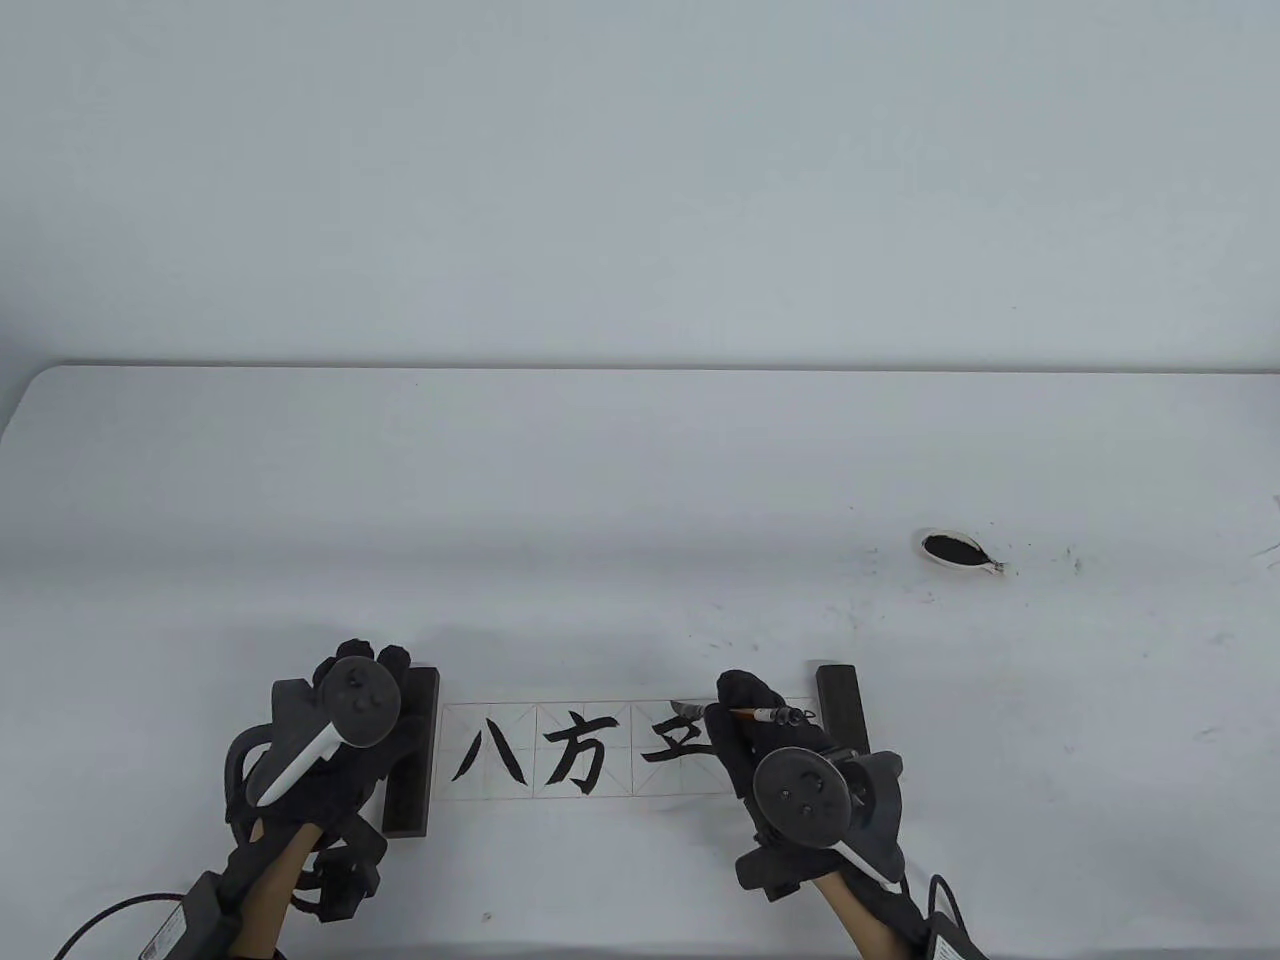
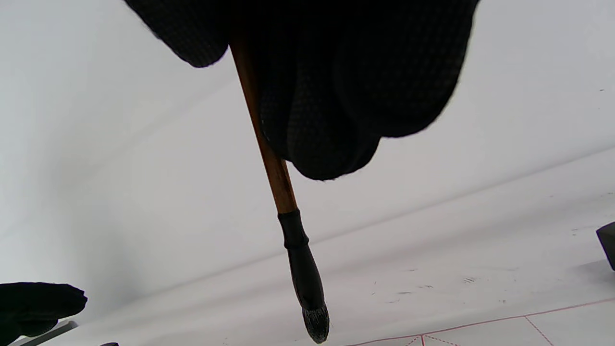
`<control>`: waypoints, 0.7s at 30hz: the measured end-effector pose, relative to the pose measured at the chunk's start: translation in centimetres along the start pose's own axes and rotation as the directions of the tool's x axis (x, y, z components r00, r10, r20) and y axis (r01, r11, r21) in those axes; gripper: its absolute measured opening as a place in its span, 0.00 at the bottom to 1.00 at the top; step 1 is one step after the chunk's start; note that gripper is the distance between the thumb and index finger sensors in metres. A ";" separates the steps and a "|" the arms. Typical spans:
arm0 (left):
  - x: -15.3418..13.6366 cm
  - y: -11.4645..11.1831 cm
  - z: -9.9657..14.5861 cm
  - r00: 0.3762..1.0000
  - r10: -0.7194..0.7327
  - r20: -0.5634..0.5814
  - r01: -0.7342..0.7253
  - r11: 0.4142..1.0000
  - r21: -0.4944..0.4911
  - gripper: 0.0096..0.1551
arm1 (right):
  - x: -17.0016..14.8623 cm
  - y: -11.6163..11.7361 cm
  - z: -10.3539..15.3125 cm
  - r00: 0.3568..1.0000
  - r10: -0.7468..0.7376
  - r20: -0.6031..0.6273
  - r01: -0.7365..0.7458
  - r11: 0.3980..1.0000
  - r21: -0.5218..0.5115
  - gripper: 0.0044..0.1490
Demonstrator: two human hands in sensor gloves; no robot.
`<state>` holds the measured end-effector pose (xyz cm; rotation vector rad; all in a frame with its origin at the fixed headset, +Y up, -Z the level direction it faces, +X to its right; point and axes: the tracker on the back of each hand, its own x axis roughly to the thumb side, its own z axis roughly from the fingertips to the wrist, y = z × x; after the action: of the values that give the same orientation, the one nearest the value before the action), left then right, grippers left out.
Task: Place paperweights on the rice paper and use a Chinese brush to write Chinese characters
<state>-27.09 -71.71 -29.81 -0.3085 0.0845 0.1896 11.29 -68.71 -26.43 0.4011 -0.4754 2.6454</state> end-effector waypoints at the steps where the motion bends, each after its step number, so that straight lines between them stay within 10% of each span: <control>1: 0.0 0.0 0.0 1.000 0.000 0.000 0.000 1.000 0.000 0.48 | 0.0 0.1 0.0 1.000 0.001 0.001 -0.001 1.000 0.004 0.28; 21: 0.1 -0.1 -0.1 1.000 0.000 -0.003 0.000 1.000 -0.006 0.48 | 0.4 -1.1 0.1 1.000 -0.028 0.006 0.027 0.996 0.085 0.23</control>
<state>-27.01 -71.84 -29.86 -0.3149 0.0868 0.1899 11.46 -67.64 -25.95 0.4394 -0.3584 2.6449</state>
